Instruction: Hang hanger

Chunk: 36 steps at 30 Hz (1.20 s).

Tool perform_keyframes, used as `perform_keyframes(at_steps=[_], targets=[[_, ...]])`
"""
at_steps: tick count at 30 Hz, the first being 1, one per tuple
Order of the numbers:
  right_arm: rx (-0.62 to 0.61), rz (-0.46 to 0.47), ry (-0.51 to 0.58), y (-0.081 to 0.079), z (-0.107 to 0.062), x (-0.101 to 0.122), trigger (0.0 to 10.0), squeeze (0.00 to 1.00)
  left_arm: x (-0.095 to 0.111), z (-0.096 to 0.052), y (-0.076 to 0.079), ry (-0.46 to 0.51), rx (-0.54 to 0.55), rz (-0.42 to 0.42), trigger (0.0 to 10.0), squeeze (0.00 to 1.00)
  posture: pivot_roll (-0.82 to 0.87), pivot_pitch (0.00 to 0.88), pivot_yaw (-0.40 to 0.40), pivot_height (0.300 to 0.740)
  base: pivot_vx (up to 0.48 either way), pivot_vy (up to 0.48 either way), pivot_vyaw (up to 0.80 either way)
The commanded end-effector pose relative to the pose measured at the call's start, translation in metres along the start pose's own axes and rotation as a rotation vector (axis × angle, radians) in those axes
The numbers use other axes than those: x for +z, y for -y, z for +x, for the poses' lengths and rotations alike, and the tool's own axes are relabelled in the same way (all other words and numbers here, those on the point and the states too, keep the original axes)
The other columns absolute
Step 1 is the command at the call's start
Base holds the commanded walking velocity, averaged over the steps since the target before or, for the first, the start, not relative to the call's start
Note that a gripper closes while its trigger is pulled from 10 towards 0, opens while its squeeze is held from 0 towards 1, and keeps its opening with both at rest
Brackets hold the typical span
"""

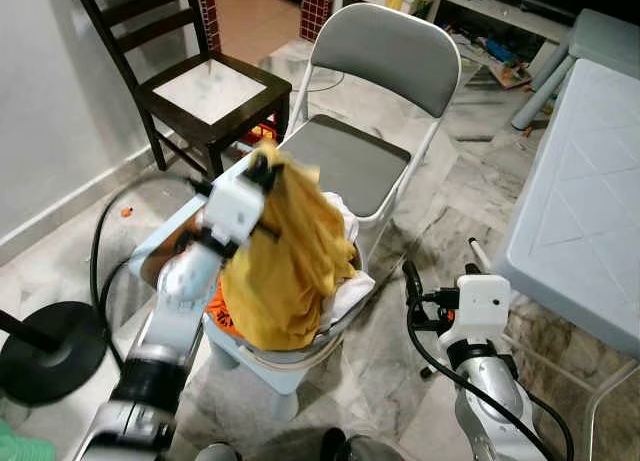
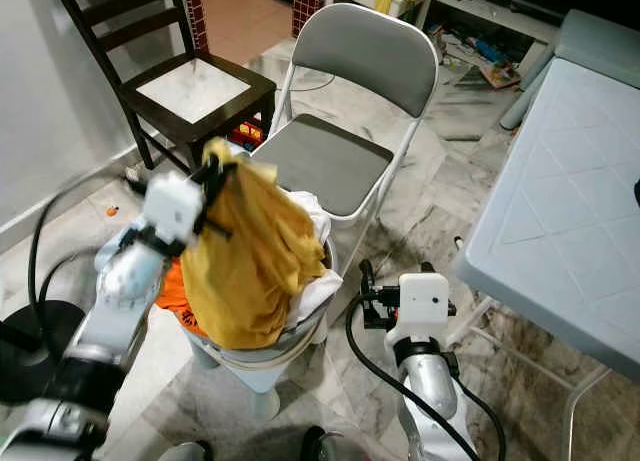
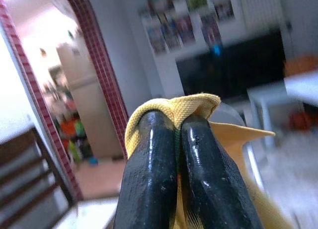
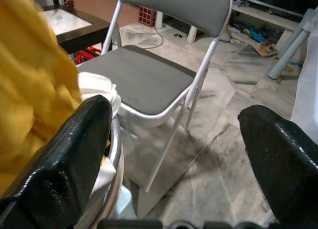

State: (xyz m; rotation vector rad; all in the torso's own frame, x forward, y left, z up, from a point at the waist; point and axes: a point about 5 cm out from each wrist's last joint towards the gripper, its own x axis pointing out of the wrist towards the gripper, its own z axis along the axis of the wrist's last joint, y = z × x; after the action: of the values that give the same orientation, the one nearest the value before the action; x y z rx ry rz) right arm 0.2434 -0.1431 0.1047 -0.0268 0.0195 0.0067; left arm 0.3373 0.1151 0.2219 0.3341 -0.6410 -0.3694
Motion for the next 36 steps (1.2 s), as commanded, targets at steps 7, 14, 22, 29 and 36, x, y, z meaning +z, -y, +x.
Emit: perform_keyframes(at_steps=[7, 14, 22, 29, 36], targets=[[-0.005, -0.005, -0.026, 0.001, -0.001, -0.007, 10.0, 0.00, 0.034, 0.009, 0.022, 0.126, -0.135, -0.194, 0.0, 0.00, 0.13, 0.167, -0.122, 0.740, 0.000, 0.000, 0.00], [-0.002, -0.001, -0.033, -0.002, -0.001, -0.009, 10.0, 0.00, -0.057, -0.108, 0.073, -0.380, -0.444, -0.298, 0.0, 0.00, 0.13, 0.172, -0.123, 0.740, 0.000, 0.000, 0.00], [0.004, -0.010, -0.037, 0.002, -0.002, -0.010, 10.0, 0.00, -0.082, -0.158, 0.073, -0.587, -0.469, -0.279, 0.0, 0.00, 0.12, 0.178, -0.143, 0.740, 0.000, 0.000, 0.00], [0.018, -0.018, -0.036, 0.001, 0.001, -0.008, 10.0, 0.00, -0.099, -0.179, 0.070, -0.702, -0.474, -0.217, 10.0, 0.00, 0.12, 0.180, -0.152, 0.740, 0.000, 0.000, 0.00], [0.022, -0.017, -0.045, -0.001, -0.001, -0.010, 10.0, 0.00, -0.104, -0.156, 0.036, -0.626, -0.252, 0.000, 10.0, 1.00, 0.12, 0.181, -0.151, 0.740, 0.000, 0.000, 0.00]])
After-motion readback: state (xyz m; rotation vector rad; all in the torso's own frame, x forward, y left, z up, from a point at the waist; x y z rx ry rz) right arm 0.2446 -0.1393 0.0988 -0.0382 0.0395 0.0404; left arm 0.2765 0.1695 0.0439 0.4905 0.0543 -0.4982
